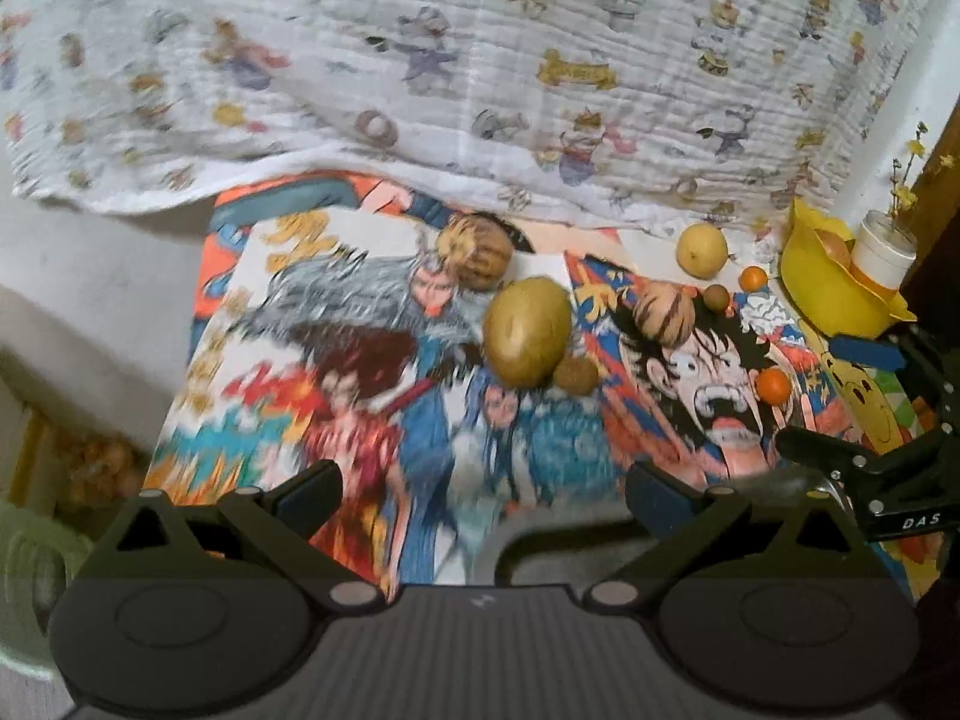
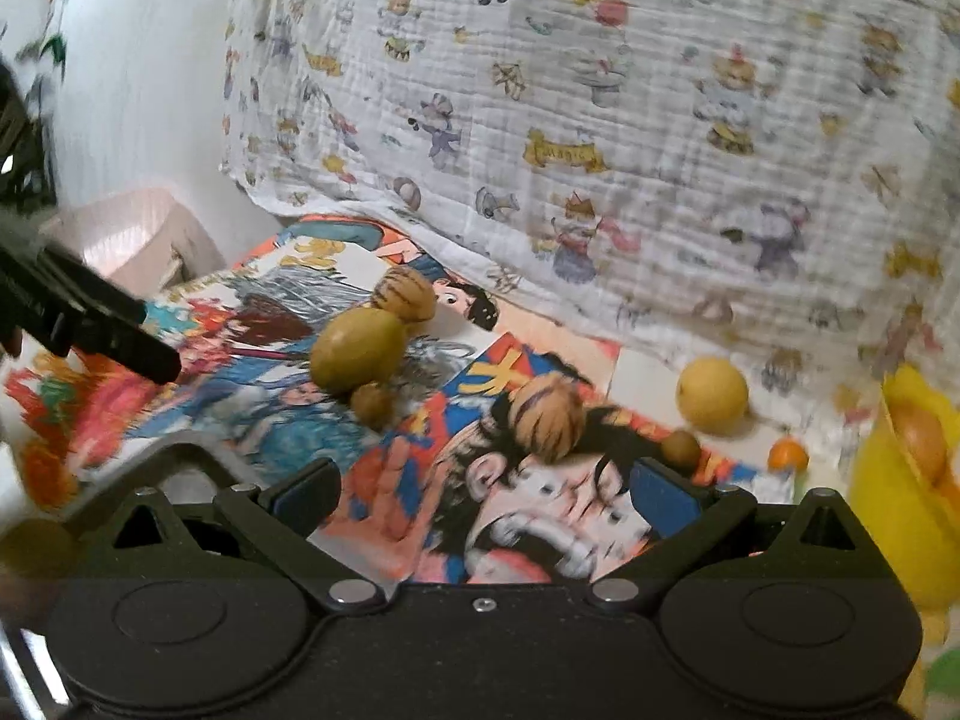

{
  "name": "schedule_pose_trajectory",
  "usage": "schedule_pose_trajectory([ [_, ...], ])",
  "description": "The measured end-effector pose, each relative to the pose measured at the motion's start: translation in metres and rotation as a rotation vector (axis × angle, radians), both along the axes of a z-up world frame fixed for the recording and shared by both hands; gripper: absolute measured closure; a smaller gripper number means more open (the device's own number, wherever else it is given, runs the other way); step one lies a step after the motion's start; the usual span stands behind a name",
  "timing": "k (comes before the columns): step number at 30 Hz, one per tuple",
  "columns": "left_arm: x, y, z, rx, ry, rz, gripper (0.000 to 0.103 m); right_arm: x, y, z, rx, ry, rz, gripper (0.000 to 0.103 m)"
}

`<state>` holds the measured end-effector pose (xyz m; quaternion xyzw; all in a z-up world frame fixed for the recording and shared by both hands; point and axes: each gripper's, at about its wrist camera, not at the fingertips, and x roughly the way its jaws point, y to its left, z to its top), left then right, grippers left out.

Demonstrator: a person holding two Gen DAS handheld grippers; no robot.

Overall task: Organize fruits
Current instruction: 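Move both tools away from the tray toward the remaining fruits, then grasp a yellow potato with the left tool while the right tool grasps a striped fruit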

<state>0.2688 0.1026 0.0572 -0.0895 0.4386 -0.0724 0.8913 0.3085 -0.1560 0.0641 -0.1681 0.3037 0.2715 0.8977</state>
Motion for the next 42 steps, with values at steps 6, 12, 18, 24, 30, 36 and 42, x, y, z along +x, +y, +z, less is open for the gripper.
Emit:
schedule_pose_trajectory([
  [6,0.047,-0.007,-0.014,0.016,-0.010,-0.060,0.001,0.044,0.006,-0.011,-0.059,-0.001,0.016,0.001],
  [12,0.082,-0.009,-0.031,-0.050,-0.014,-0.079,0.001,0.083,0.011,-0.034,-0.063,0.033,-0.028,0.006],
  [18,0.104,-0.010,-0.042,-0.081,-0.003,-0.108,0.006,0.104,0.016,-0.049,-0.056,0.069,-0.046,0.012],
  [24,0.115,-0.013,-0.052,-0.110,0.013,-0.133,0.021,0.115,0.022,-0.060,-0.046,0.093,-0.046,0.020],
  [30,0.120,-0.012,-0.058,-0.136,0.032,-0.135,0.035,0.121,0.025,-0.067,-0.035,0.119,-0.045,0.032],
  [36,0.122,-0.010,-0.059,-0.161,0.031,-0.135,0.039,0.123,0.027,-0.069,-0.016,0.132,-0.057,0.042],
  [42,0.122,-0.010,-0.060,-0.176,0.017,-0.139,0.045,0.122,0.025,-0.068,0.005,0.130,-0.073,0.053],
])
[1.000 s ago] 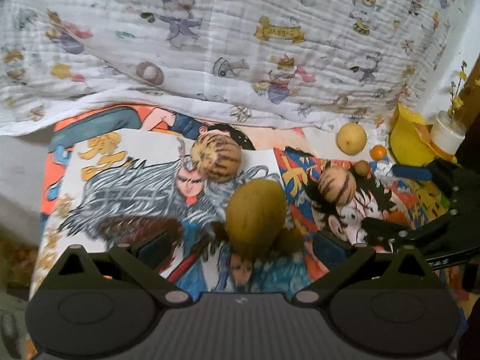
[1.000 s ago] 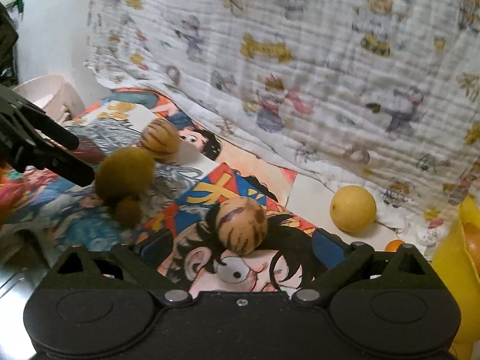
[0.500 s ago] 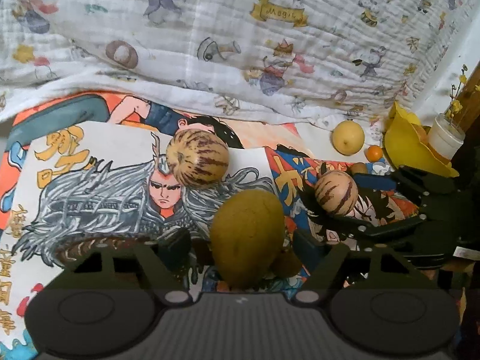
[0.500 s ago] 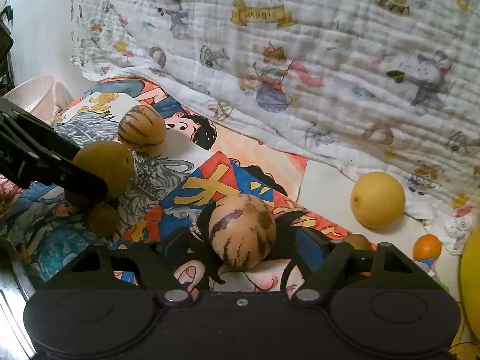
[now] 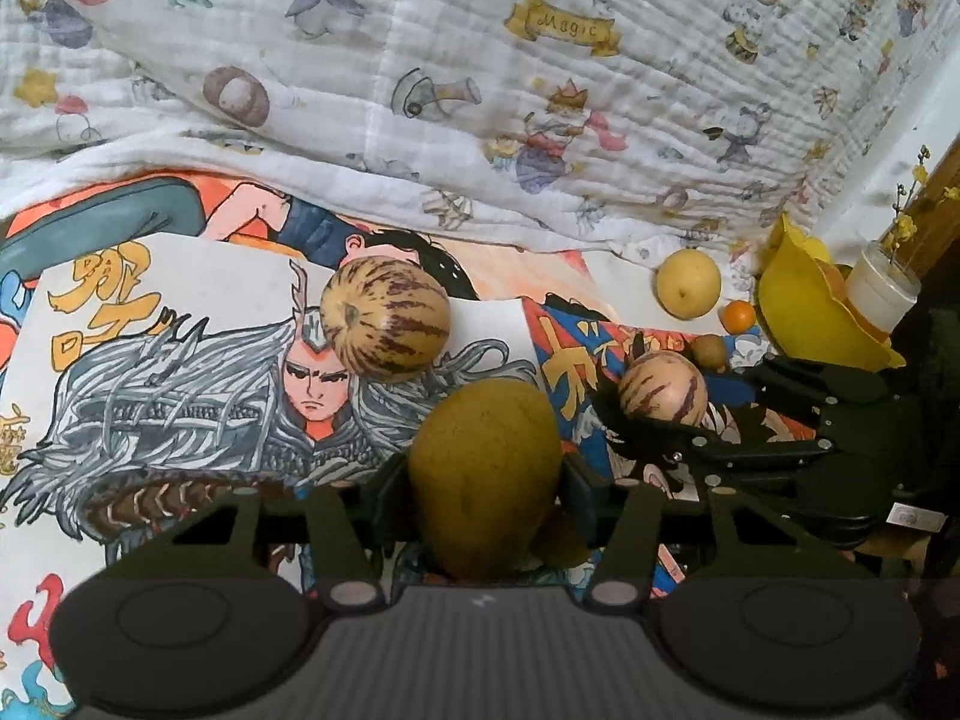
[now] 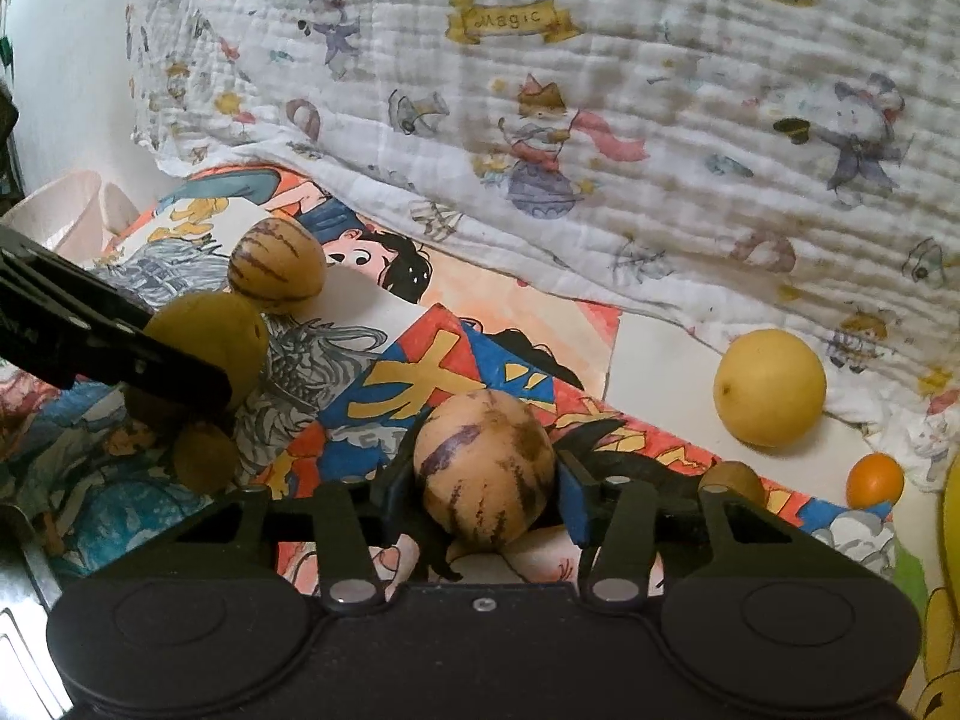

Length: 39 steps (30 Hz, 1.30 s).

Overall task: Organize fruits
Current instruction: 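Grasp a yellow potato with the left tool while the right tool grasps a striped fruit, then carry the potato and striped fruit back over the metal tray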

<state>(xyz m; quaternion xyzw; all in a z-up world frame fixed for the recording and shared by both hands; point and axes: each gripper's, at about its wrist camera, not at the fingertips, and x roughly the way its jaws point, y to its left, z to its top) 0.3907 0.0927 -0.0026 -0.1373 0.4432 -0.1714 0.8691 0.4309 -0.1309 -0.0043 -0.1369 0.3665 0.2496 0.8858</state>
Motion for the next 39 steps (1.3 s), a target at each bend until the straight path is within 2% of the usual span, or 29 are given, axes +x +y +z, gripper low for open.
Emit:
schedule_pose_trajectory([
  [7,-0.011,0.003,0.001,-0.004,-0.014,0.013,0.046,-0.016,0.001,0.006,0.038,-0.013,0.014,0.053],
  [13,-0.028,0.004,0.014,-0.019,-0.033,0.025,0.046,-0.042,0.005,0.021,0.068,-0.030,0.048,0.053],
  [25,-0.092,-0.002,0.042,-0.023,-0.069,0.026,0.046,-0.113,0.004,0.052,0.125,-0.041,0.104,0.053],
  [39,-0.167,-0.013,0.037,-0.019,-0.027,0.026,0.046,-0.184,-0.004,0.046,0.119,0.035,0.135,0.053],
])
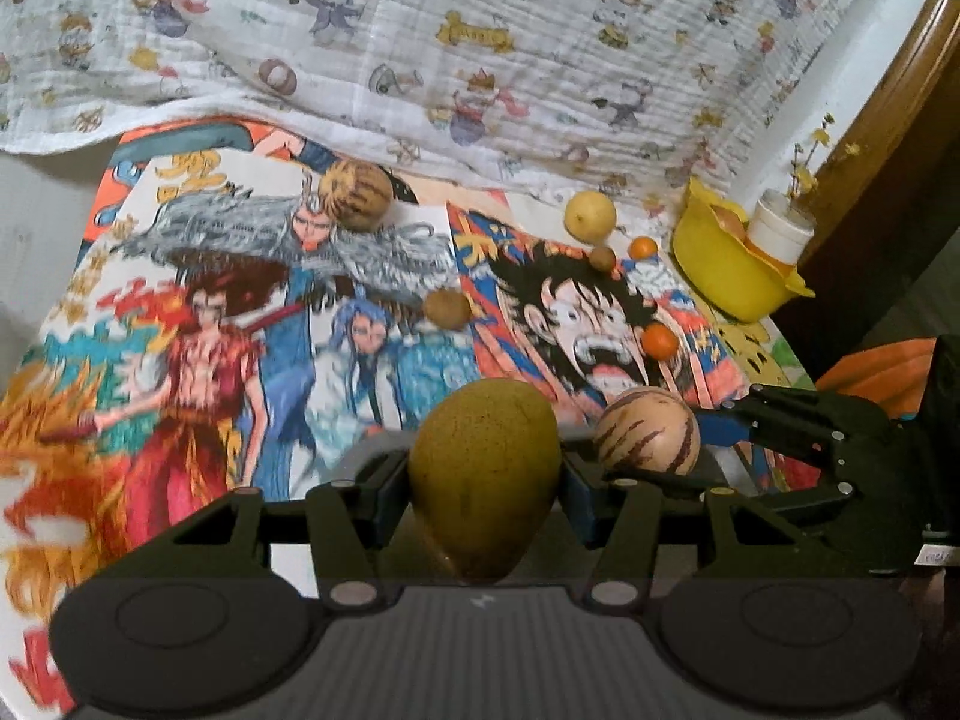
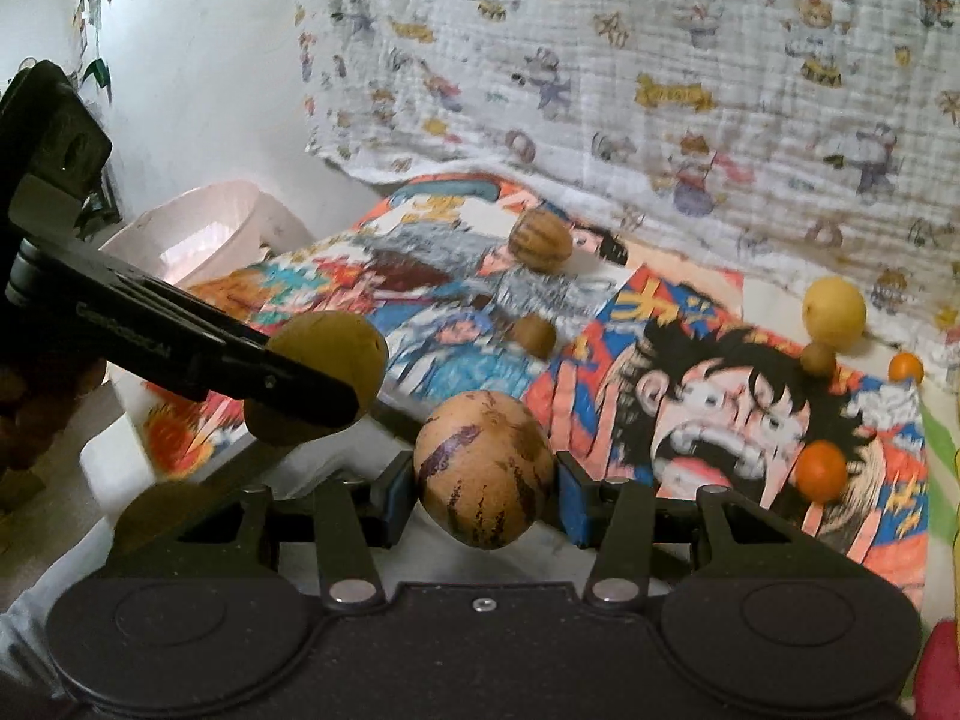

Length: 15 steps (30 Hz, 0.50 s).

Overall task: Organize fruits
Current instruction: 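Carry the potato and striped fruit back over the metal tray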

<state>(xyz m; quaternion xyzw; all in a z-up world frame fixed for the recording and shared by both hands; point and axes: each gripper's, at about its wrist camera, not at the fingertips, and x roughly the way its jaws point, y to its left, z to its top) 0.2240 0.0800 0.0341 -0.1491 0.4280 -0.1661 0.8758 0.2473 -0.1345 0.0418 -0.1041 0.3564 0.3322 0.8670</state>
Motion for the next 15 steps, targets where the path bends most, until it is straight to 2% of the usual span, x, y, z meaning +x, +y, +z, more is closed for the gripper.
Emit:
schedule_pose_trajectory([
  [15,-0.022,-0.013,-0.009,0.058,0.045,-0.043,0.046,-0.014,-0.005,-0.015,-0.037,0.084,-0.003,0.053],
])
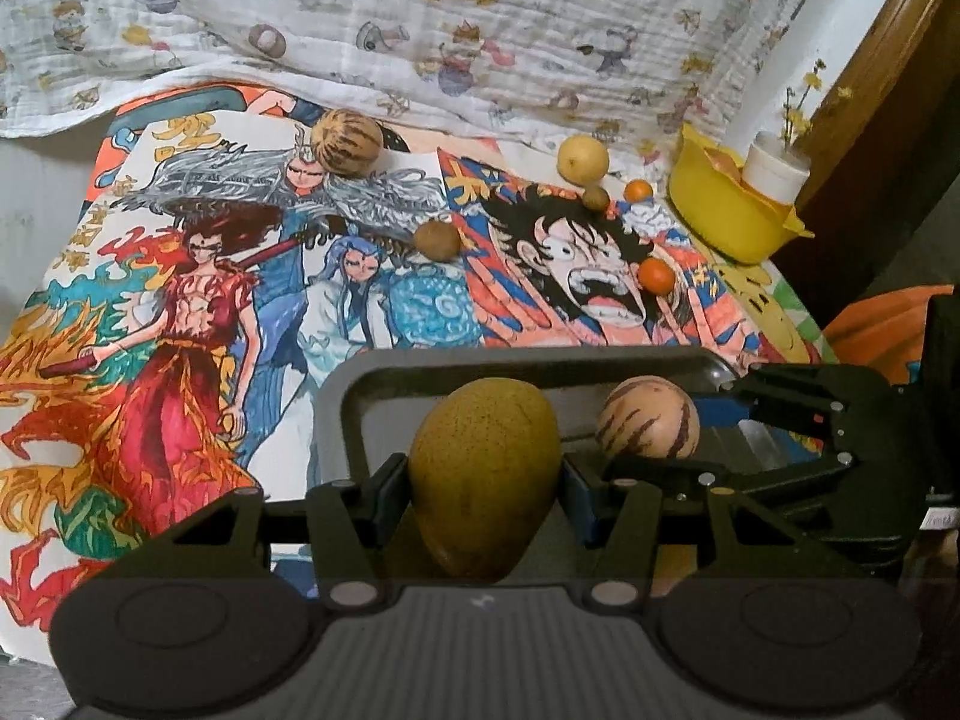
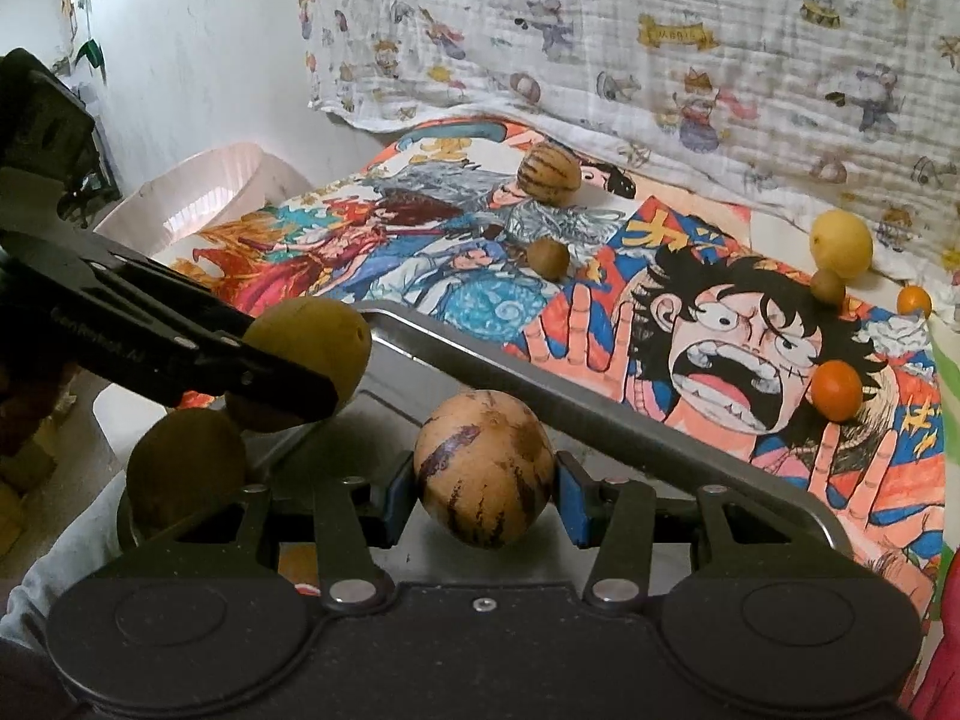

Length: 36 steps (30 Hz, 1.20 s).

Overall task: Organize fruits
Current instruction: 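Carry the potato and striped fruit back over the metal tray, then open the right tool over the tray while the left tool releases the potato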

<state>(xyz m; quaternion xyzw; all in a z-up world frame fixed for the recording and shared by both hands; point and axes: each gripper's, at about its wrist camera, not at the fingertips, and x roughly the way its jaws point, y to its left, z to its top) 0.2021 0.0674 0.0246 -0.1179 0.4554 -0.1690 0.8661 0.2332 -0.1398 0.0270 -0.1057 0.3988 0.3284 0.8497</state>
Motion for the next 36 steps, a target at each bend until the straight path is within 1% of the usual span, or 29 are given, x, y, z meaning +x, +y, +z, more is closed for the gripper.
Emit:
schedule_pose_trajectory([
  [8,-0.002,-0.005,-0.003,0.028,0.010,-0.017,0.046,-0.001,0.000,-0.007,-0.017,0.029,0.001,0.053],
  [19,0.003,-0.009,-0.006,0.071,0.027,-0.030,0.045,0.005,-0.002,-0.011,-0.002,0.064,-0.022,0.052],
  [28,0.004,-0.009,-0.008,0.071,0.037,-0.033,0.045,0.005,-0.003,-0.012,0.004,0.065,-0.025,0.051],
  [30,0.005,-0.010,-0.008,0.075,0.044,-0.036,0.043,0.005,-0.002,-0.012,0.007,0.065,-0.026,0.048],
  [32,0.004,-0.010,-0.007,0.079,0.048,-0.041,0.036,0.003,-0.002,-0.012,0.013,0.061,-0.029,0.044],
  [36,0.000,-0.007,-0.001,0.077,0.039,-0.034,0.029,0.003,-0.006,-0.007,0.036,0.061,-0.040,0.039],
])
